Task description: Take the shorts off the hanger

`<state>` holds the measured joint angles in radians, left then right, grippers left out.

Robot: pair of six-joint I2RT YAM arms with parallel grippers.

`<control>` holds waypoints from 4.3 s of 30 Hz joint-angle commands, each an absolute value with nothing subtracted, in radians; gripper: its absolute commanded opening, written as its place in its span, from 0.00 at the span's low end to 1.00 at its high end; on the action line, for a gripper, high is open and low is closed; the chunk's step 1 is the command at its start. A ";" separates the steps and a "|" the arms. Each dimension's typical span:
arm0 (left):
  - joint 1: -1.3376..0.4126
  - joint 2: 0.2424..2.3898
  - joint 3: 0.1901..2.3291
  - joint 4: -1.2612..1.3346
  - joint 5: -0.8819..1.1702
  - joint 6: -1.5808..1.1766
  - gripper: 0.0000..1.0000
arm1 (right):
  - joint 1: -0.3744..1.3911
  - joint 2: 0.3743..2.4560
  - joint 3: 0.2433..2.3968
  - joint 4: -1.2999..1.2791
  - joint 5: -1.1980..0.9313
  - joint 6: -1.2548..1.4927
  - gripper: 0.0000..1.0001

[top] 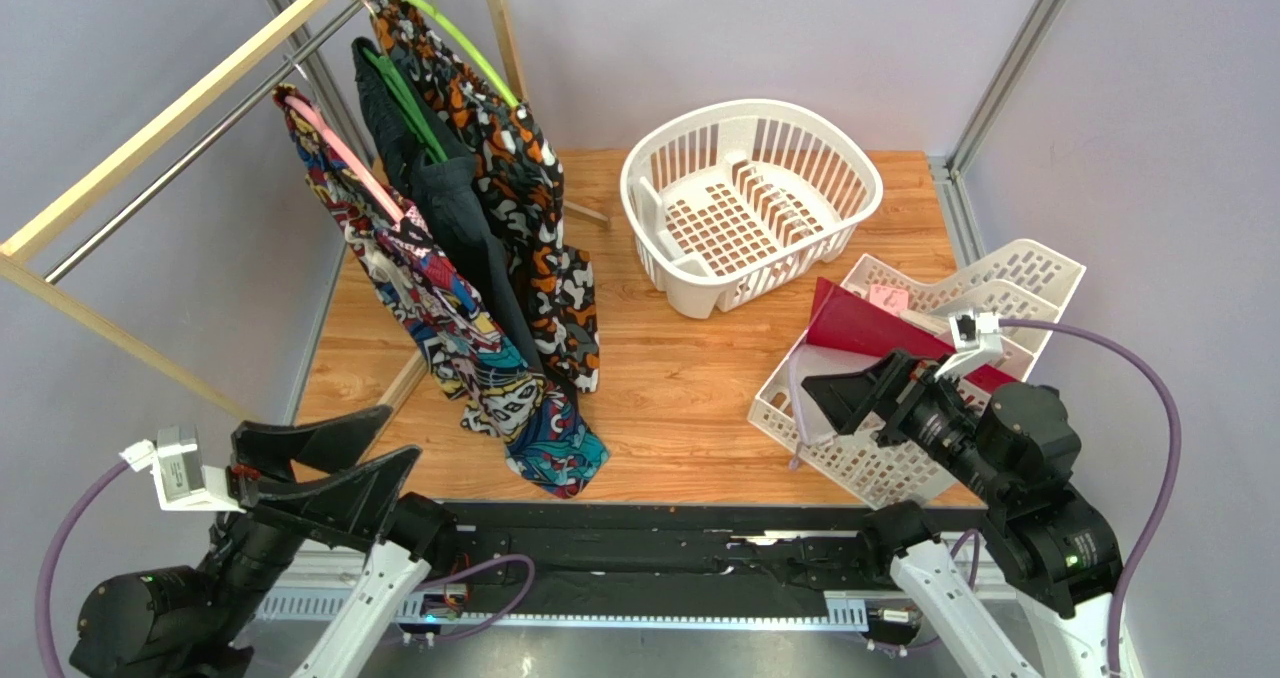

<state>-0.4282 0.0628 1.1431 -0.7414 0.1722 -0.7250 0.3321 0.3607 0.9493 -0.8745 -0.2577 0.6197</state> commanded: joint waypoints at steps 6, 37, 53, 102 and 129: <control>-0.449 -0.049 1.175 -1.021 0.002 -0.735 0.99 | 0.328 0.518 1.022 -0.851 -0.284 0.443 1.00; -0.457 0.023 1.252 -1.358 -0.014 -0.845 0.92 | 1.266 1.744 2.166 -0.561 0.173 0.239 0.85; -0.457 0.037 1.236 -1.351 0.011 -0.871 0.91 | 1.267 2.016 2.385 -0.379 0.275 0.085 0.45; -0.459 0.008 1.227 -1.387 0.021 -0.894 0.89 | 1.143 1.823 2.159 0.072 -0.229 0.937 0.00; -0.459 0.031 1.213 -1.339 0.051 -0.881 0.89 | 1.005 1.534 1.720 0.075 -0.293 0.603 0.00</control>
<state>-0.4568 0.0135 1.2114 -1.3510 0.0238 -0.8913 1.0061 1.6737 1.7618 0.0196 -0.2539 0.8963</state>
